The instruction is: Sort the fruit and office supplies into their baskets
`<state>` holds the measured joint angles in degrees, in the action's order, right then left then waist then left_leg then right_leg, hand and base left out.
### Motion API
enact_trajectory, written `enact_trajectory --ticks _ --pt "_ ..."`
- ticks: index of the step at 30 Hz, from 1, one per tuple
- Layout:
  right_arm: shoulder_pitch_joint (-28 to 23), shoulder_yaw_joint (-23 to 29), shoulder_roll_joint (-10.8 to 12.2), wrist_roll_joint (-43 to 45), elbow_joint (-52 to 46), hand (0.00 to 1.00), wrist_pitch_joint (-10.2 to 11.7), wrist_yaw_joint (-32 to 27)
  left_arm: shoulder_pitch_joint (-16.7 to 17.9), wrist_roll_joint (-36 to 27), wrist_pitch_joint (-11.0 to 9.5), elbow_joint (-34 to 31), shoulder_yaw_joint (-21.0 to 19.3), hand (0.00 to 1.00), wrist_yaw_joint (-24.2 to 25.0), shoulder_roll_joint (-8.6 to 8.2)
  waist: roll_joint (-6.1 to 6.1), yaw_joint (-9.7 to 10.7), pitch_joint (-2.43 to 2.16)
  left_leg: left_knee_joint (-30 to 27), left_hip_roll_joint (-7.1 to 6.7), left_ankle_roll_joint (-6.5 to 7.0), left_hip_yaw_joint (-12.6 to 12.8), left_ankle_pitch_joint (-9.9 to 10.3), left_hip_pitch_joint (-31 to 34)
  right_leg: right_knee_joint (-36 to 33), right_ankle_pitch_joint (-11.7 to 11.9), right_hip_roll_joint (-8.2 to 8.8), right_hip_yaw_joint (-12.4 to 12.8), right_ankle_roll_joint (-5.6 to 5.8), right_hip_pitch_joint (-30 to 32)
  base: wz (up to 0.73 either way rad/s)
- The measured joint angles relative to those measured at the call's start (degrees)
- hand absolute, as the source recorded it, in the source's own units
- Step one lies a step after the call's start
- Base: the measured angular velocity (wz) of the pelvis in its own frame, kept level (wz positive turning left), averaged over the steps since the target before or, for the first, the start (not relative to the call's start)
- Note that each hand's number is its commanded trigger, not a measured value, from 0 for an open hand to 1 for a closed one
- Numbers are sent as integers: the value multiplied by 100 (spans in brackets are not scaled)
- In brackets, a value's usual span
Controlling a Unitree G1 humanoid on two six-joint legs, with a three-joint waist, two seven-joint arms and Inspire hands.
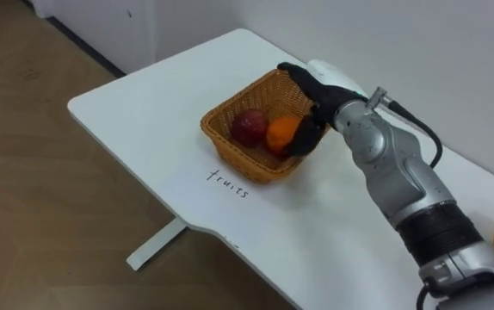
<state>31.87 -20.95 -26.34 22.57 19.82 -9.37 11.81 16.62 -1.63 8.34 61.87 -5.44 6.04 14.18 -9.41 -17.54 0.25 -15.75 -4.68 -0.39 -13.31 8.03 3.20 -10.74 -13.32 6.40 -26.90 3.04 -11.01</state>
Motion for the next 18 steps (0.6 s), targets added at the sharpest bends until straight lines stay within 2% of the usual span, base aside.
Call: enact_trajectory --ticks 2,5,9,15,18 --pt "0 135 -115 -183 -247 0 7 -48 -3 3 0 -11 -16 0 30 1 37 58 -3 6 -1 10 47 -2 -8 4 1 15 18 -2 7 -8" --pt "12 232 -263 -271 -520 0 14 -169 -71 3 -5 -36 -7 0 -41 1 16 149 -17 15 -7 22 74 -11 -1 12 -1 27 34 0 16 0" --pt "130 400 -272 -268 -493 0 152 -276 -199 5 -15 -22 -6 0 -146 -21 -5 228 -11 17 -6 29 121 -7 2 31 -7 25 144 7 37 -5" --pt "193 810 -271 -302 -557 0 192 -702 -382 -4 -42 -49 -3 0 -212 -20 0 462 3 6 -5 67 199 20 16 8 1 36 305 21 106 -8" --pt "197 1015 -272 -343 -626 0 185 -811 -456 -32 -44 -108 10 0 -213 -35 40 623 30 6 -7 77 212 30 24 1 4 36 348 25 120 -2"
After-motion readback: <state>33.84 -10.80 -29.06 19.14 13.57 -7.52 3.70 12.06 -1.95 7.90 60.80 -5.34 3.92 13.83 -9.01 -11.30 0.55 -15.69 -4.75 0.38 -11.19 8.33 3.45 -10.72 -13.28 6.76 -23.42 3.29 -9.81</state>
